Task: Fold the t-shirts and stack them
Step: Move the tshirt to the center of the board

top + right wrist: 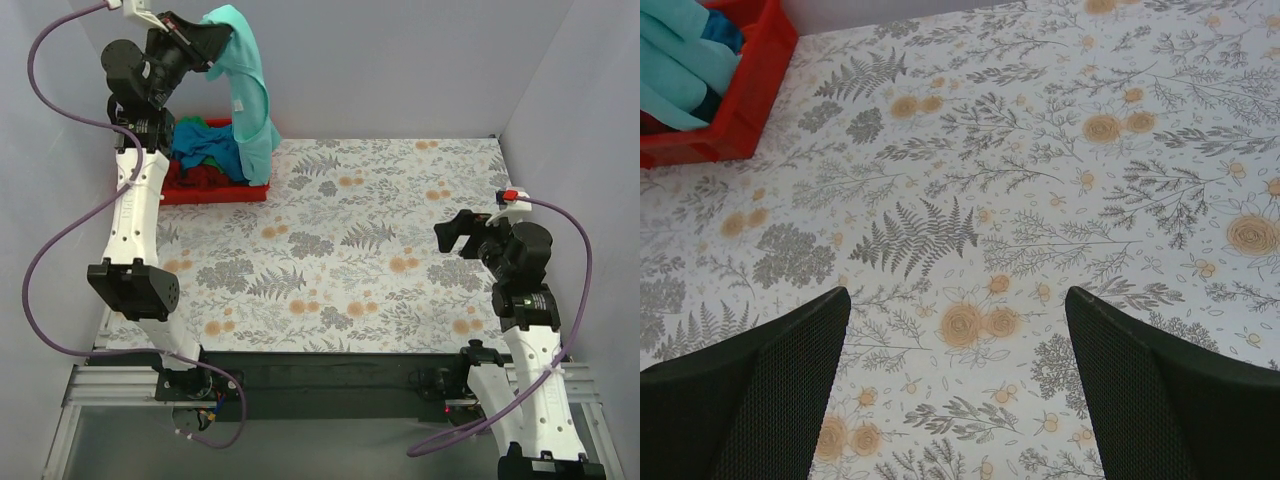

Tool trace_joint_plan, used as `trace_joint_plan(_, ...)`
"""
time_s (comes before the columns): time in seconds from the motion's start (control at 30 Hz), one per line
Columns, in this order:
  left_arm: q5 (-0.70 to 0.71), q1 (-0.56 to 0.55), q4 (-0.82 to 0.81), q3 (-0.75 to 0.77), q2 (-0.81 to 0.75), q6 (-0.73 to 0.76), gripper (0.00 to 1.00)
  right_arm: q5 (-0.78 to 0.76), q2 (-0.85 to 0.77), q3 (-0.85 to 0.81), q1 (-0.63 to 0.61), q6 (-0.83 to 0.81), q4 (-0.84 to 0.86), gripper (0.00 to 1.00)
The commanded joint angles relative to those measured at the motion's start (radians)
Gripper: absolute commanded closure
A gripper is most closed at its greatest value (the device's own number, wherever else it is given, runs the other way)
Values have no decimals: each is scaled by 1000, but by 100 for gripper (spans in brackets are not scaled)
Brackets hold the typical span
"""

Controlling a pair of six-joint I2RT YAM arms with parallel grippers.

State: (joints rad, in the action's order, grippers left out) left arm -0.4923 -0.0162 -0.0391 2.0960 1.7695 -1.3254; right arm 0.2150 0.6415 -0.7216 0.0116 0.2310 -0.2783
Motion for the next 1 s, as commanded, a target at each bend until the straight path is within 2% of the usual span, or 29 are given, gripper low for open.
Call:
trace_joint_plan(0.0, -129, -53, -44, 45, -114, -44, 100, 20, -17, -68, -1, 2, -30, 6)
trace_joint_plan(0.3, -120, -125, -67, 45, -240, -116, 100, 23, -59, -121, -1, 21, -87, 6)
trace_joint_plan(0.4, -121, -126, -70, -22, -275, -159, 100, 21, -66, -142, -1, 21, -111, 6)
trace_joint_plan(0.53, -161, -194, -90, -265, -338, -178, 100, 18, -78, -168, -1, 22, -133, 6)
trace_joint_plan(0.57, -161, -221, -90, -398, -355, -167, 100, 18, -78, -170, -1, 21, -137, 6)
trace_joint_plan(0.67, -155, -251, -102, -601, -401, -123, 100, 17, -85, -168, -1, 13, -150, 6)
trace_joint_plan(0.7, -152, -266, -88, -713, -401, -94, 96, 18, -88, -167, -1, 13, -150, 6)
trace_joint_plan(0.77, -67, -277, -38, -815, -387, -58, 68, 23, -94, -157, -1, 4, -151, 6)
trace_joint_plan(0.8, -2, -287, 79, -873, -369, -34, 16, 30, -95, -154, -1, 2, -153, 6)
trace_joint_plan(0.83, 170, -294, 138, -890, -360, -5, 10, 38, -97, -150, -1, -1, -153, 6)
trace_joint_plan(0.9, 295, -313, 258, -919, -355, 20, 9, 64, -98, -127, -1, -9, -154, 7)
trace_joint_plan(0.97, 418, -343, 280, -977, -389, 34, 9, 86, -100, -101, -1, -7, -154, 9)
